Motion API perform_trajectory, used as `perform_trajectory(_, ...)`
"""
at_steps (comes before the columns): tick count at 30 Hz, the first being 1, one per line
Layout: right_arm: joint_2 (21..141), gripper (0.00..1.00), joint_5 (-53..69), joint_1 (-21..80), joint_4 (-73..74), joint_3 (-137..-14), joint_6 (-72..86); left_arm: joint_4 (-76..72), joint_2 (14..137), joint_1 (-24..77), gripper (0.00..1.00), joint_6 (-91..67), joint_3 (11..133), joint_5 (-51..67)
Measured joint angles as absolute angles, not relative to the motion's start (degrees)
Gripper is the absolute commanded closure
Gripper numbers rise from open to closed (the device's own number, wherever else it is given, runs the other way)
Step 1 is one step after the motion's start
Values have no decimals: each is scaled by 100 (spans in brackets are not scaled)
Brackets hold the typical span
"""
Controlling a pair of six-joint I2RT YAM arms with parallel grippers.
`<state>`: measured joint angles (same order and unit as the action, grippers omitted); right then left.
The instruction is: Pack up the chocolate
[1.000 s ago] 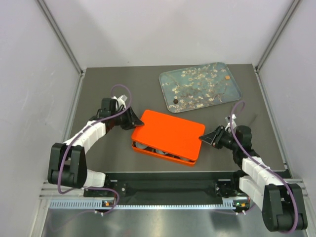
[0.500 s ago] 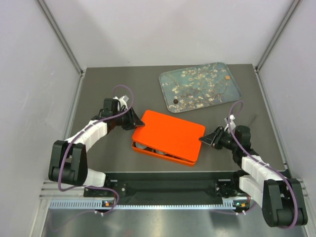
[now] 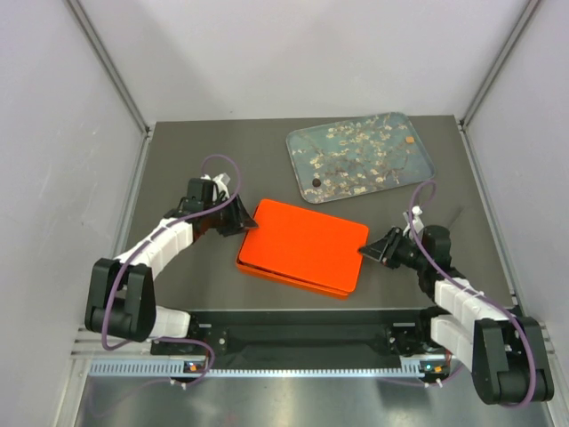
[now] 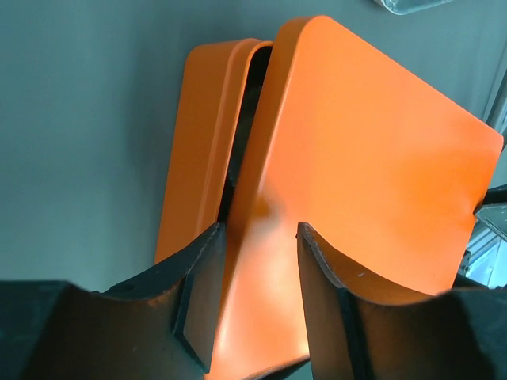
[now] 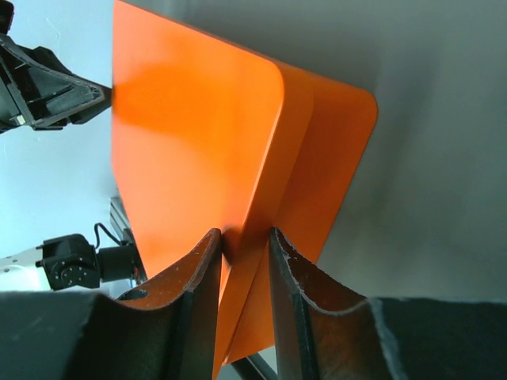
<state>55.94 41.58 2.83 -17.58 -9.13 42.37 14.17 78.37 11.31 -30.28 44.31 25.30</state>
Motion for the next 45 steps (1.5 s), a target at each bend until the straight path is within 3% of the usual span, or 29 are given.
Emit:
perform_trajectory(15, 5972, 73, 4165, 283, -1850, -987, 4160, 1603, 7741, 1094, 47, -3002, 4379, 2147)
perform_trajectory(21, 6222, 79, 4235, 283, -2064, -996, 4156, 1817, 7575, 1094, 46, -3002, 4379, 2012)
perform_trajectory(37, 6436, 97, 4449, 283, -2259, -1024, 4156, 1994, 7395, 1094, 54, -3028, 4372, 2163)
perform_trajectory(45, 6530, 98, 4508, 283, -2403, -1022, 4252, 2110, 7395, 1094, 57, -3024, 4305, 2158)
